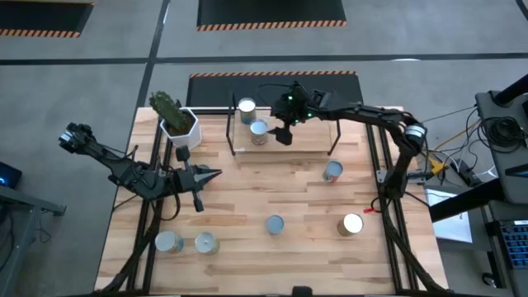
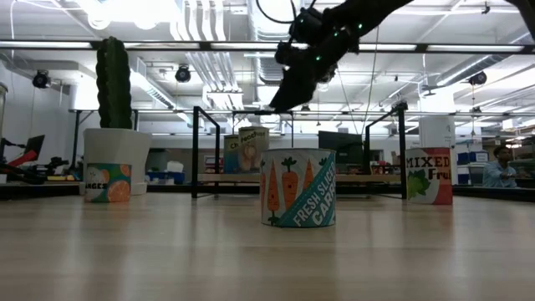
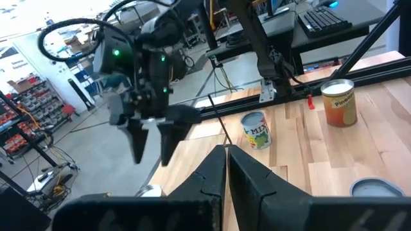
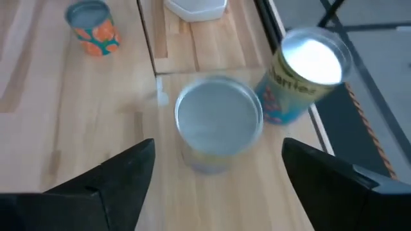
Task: Pick and place cans onto a shelf
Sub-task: Put the canned peaches on the shelf
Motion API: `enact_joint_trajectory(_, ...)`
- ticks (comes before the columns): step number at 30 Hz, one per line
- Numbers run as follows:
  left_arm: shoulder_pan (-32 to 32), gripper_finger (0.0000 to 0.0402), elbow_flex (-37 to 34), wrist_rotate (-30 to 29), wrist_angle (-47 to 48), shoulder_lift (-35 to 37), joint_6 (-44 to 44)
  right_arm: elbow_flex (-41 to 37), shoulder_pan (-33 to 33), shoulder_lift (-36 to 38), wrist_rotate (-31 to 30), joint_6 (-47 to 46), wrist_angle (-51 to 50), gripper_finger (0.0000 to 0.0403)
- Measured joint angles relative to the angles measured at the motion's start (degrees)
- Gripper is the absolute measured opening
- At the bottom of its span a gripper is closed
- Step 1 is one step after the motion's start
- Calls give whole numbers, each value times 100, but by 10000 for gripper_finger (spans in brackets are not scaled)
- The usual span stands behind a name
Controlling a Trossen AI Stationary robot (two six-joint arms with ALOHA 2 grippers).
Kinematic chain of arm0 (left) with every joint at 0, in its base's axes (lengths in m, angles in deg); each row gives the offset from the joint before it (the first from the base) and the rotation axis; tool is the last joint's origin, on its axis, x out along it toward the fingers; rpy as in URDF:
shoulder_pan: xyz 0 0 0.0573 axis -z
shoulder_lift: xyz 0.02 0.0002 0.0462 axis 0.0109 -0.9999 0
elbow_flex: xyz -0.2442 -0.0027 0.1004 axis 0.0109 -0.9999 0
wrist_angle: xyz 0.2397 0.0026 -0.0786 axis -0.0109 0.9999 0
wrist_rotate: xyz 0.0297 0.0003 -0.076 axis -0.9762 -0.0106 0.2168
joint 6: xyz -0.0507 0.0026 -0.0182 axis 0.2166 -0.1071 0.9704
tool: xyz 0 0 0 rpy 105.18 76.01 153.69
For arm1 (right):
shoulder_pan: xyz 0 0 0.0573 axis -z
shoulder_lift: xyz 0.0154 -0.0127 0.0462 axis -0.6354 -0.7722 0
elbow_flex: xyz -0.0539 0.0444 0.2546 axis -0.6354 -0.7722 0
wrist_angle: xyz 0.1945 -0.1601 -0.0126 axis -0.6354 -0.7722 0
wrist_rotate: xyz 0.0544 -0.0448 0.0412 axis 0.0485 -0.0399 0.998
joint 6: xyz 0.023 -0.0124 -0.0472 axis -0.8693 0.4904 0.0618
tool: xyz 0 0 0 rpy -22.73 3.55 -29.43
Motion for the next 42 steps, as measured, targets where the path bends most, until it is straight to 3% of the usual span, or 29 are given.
enact_joint_trajectory(4,0,0,0,0,2,0,0,-7,-13,104,-355,-18,-674,261)
enact_joint_trajectory(8,0,0,0,0,2,0,0,-150,-28,62,-423,-133,-793,176)
enact_joint_trajectory(16,0,0,0,0,-2,0,-2,-781,-167,-262,-405,-219,375,22)
enact_joint_trajectory(27,0,0,-2,0,-4,-2,-22,-868,-190,-307,-438,-257,1811,13)
enact_joint_trajectory(36,0,0,-2,0,-2,-2,-19,-898,-189,-300,-439,-300,1096,13)
enact_joint_trajectory(42,0,0,-2,1,-10,-7,-20,-1034,-215,-552,-433,-303,1594,13)
